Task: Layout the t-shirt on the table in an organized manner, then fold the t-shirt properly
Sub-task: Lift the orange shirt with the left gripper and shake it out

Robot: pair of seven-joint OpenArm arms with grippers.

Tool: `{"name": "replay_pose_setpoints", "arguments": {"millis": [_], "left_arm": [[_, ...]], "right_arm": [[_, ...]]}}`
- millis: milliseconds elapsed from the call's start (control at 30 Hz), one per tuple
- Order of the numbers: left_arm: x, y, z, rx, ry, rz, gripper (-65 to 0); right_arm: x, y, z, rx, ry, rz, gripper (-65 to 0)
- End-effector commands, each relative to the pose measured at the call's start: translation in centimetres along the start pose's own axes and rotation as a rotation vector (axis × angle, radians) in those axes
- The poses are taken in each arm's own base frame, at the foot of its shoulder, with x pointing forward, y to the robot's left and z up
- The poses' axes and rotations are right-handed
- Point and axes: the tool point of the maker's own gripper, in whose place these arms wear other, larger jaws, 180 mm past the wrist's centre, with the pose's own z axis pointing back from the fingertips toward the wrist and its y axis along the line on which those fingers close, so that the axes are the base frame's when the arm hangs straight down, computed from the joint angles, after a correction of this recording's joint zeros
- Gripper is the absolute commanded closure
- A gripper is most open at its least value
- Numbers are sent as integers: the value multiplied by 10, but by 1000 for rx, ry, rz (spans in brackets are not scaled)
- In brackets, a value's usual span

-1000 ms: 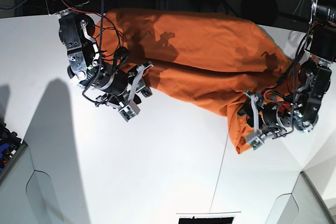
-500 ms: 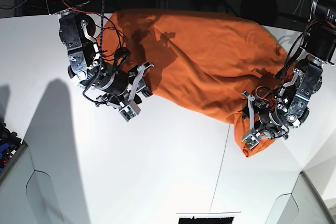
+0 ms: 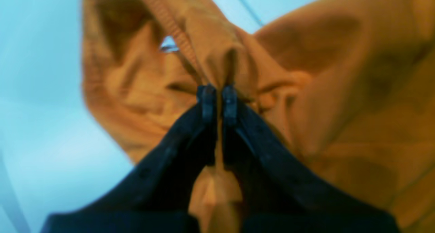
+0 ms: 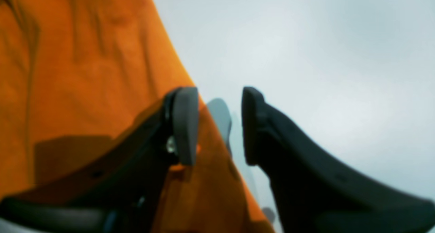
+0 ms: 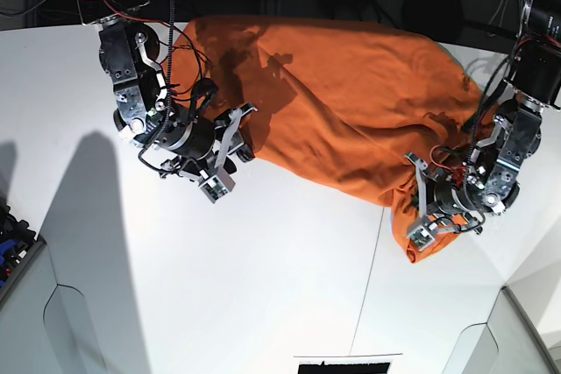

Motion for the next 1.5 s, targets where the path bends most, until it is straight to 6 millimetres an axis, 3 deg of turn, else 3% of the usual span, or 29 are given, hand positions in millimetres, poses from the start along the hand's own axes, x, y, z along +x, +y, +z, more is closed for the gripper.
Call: {"name": "replay_pose_setpoints", "arguments": {"millis": [0, 133, 267, 400, 500, 633, 833, 1100, 1267, 1367, 1467], "left_arm": [[20, 33, 16, 68, -63, 17, 0], [25, 73, 42, 108, -128, 118, 0], [21, 111, 71, 151, -168, 186, 0], [11, 142, 96, 209, -168, 226, 0], [5, 150, 107, 203, -157, 253, 0], [10, 128, 108, 64, -173, 229, 0], [50, 80, 117, -176, -322, 201, 0], [129, -6, 154, -412, -542, 69, 0], [152, -63, 160, -514, -591, -46, 0], [152, -58, 153, -444, -565, -97, 0], [149, -9, 148, -287, -556, -80, 0]], "right_arm": [[19, -5, 3, -8, -54, 9, -221], [17, -3, 3, -5, -50, 6, -199], [19, -2, 3, 3, -62, -3, 0], [24, -3, 3, 4, -79, -3, 0], [29, -3, 4, 5, -102, -3, 0], [34, 4, 2, 21, -117, -14, 0], [40, 12, 0, 41, -134, -32, 0], [35, 5, -1, -1, -109, 12, 0], [22, -12, -1, -78, -53, 21, 0], [15, -28, 2, -114, -43, -14, 0], [14, -46, 9, -154, -57, -63, 0]]}}
